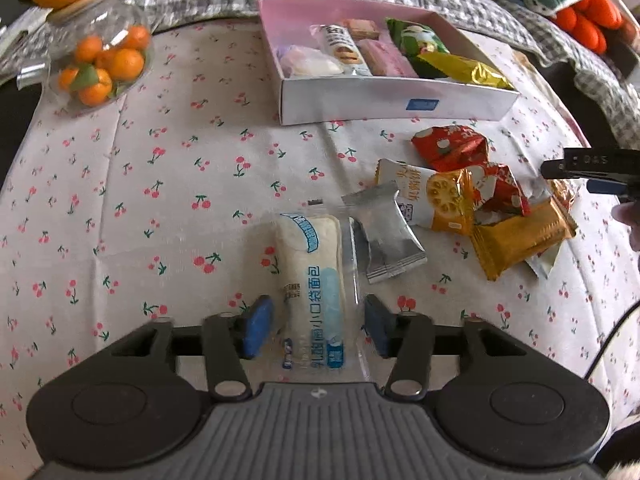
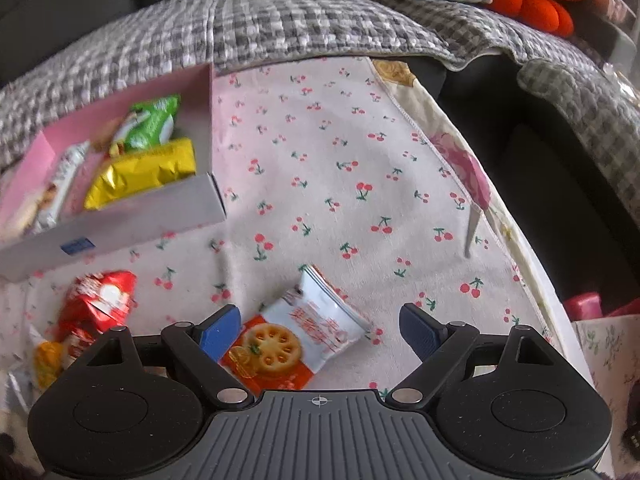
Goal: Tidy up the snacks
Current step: 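Withdraw both tools from the box back toward the snack pile, then grasp the white-blue bread packet with the left tool while the right tool grasps the orange biscuit packet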
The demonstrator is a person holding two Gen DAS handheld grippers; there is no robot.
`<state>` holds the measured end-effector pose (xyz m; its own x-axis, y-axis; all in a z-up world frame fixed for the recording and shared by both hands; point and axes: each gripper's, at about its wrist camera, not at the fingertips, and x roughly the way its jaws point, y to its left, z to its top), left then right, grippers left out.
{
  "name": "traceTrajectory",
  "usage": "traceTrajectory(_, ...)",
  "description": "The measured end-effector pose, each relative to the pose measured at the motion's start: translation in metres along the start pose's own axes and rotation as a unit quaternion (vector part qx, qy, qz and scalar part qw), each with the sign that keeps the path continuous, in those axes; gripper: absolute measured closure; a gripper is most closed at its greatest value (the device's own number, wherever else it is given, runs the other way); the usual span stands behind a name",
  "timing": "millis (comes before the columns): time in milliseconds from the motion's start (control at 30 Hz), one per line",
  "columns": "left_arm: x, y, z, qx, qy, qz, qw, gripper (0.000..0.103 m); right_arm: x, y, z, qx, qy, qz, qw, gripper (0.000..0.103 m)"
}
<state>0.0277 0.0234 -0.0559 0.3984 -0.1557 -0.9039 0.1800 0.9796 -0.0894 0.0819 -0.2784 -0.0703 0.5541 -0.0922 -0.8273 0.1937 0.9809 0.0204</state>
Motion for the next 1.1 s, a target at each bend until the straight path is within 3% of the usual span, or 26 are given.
traceTrajectory(33,0.0,0.0,0.0,0.004,0.0,0.0,1.0,0.045,0.002,0.0,-0.001,-0.008,0.005,-0.001,1.0,0.014)
traceTrajectory(233,0.005,0.003,-0.004,0.015,0.014,0.005,0.9998,0.046,0.002,-0.017,-0.004,-0.007,0.032,0.012,0.999,0.014)
traceTrajectory(367,0.002,0.007,-0.005,0.007,0.012,0.006,0.9999,0.051,-0.002,-0.032,-0.006,0.01,0.038,0.012,0.999,0.014)
traceTrajectory(633,0.002,0.003,-0.004,0.005,0.009,0.006,0.9999,0.061,-0.008,-0.036,-0.007,0.068,0.06,0.055,0.994,0.016)
traceTrajectory(833,0.002,0.003,-0.004,0.011,0.007,0.01,0.9999,0.066,-0.007,-0.033,-0.011,0.102,0.076,0.029,0.992,0.019)
traceTrajectory(933,0.002,0.004,-0.004,0.01,0.005,0.012,0.9999,0.069,-0.007,-0.031,-0.01,0.095,0.065,0.015,0.993,0.032)
traceTrajectory(1100,0.0,0.005,-0.003,0.001,0.003,0.014,0.9999,0.071,-0.009,-0.027,-0.009,0.066,0.051,0.006,0.997,0.066)
